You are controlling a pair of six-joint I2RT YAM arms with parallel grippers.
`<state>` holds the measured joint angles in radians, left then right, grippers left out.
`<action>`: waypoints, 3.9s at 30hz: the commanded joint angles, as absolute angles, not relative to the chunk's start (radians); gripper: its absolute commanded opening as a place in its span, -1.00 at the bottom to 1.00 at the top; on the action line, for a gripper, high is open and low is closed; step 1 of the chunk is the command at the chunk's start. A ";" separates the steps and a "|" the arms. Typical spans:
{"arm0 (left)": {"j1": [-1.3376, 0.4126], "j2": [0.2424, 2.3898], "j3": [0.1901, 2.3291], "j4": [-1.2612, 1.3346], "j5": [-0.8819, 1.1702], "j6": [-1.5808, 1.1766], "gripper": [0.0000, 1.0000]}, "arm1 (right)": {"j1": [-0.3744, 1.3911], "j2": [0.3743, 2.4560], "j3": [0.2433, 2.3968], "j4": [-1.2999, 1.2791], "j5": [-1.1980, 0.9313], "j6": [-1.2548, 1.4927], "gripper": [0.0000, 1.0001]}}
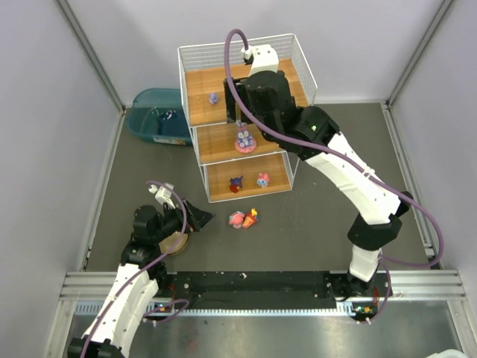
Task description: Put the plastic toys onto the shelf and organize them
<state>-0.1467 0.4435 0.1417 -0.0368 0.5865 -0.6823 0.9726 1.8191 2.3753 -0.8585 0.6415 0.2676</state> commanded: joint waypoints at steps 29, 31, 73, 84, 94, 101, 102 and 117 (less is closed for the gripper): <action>-0.149 0.430 0.167 -0.110 0.571 -0.677 0.98 | 1.235 1.132 1.545 -0.393 0.345 0.080 0.77; -0.149 0.431 0.169 -0.115 0.569 -0.670 0.98 | 1.249 1.045 1.358 -0.353 0.330 0.104 0.77; -0.149 0.430 0.218 -0.141 0.569 -0.640 0.98 | 1.295 1.739 1.166 -0.410 0.718 1.187 0.21; -0.150 0.430 0.219 -0.138 0.571 -0.637 0.98 | 1.287 1.790 1.193 -0.425 0.730 1.198 0.40; -0.150 0.433 0.218 -0.135 0.571 -0.635 0.98 | 1.272 1.802 1.192 -0.425 0.742 1.204 0.40; -0.149 0.434 0.219 -0.135 0.571 -0.635 0.98 | 1.261 1.830 1.206 -0.426 0.732 1.203 0.32; -0.150 0.436 0.219 -0.135 0.571 -0.635 0.98 | 1.261 1.835 1.207 -0.426 0.732 1.203 0.29; -0.149 0.439 0.219 -0.133 0.572 -0.638 0.98 | 1.261 1.778 1.149 -0.425 0.701 1.178 -0.61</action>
